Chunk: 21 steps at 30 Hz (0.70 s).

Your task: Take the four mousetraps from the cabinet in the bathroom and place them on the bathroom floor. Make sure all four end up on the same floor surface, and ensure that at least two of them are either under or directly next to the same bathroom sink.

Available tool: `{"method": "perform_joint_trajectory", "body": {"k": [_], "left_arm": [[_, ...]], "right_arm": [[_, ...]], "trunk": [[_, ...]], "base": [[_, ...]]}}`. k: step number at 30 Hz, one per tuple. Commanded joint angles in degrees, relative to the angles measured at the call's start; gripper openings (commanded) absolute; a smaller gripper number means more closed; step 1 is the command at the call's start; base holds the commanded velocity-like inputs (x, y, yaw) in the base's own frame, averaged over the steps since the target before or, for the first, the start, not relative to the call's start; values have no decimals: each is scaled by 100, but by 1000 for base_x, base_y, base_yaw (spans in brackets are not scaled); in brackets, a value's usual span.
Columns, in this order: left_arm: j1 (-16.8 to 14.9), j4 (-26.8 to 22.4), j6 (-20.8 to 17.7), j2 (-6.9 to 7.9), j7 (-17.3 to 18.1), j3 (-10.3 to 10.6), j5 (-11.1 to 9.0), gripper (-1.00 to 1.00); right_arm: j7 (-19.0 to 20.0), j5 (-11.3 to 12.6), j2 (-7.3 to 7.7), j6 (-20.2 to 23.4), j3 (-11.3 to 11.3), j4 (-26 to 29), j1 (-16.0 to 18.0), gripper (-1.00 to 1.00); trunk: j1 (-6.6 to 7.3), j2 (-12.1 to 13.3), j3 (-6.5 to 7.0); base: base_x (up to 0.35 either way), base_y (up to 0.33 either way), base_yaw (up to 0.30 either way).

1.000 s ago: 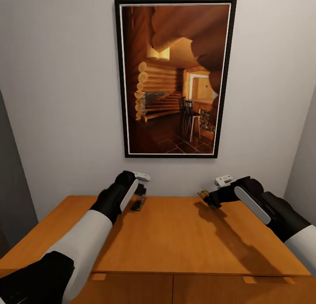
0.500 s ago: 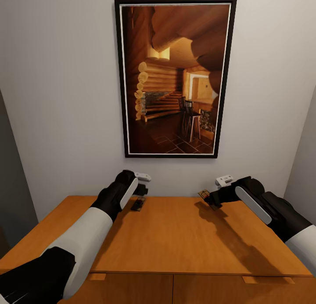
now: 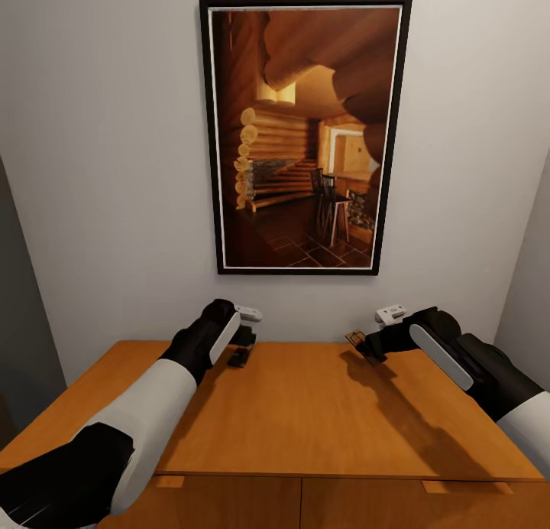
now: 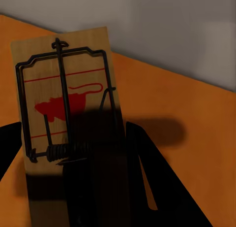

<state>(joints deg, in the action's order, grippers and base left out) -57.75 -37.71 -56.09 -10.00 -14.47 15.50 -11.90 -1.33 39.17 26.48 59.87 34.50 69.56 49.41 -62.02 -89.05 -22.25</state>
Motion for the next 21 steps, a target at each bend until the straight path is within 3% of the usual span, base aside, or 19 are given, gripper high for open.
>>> {"method": "perform_joint_trajectory", "body": {"k": [1, 21], "left_arm": [[-9, 16, -16, 0, -56, 10, -59, 100], [-26, 165, -1, 0, -56, -2, -66, 100]], "right_arm": [[-26, 29, 6, 13, 13, 5, 8, -100], [-17, 29, 6, 13, 13, 7, 8, -100]], "trunk": [[0, -4, -7], [0, -4, -7]], "base": [[0, 0, 0], [0, 0, 0]]}}
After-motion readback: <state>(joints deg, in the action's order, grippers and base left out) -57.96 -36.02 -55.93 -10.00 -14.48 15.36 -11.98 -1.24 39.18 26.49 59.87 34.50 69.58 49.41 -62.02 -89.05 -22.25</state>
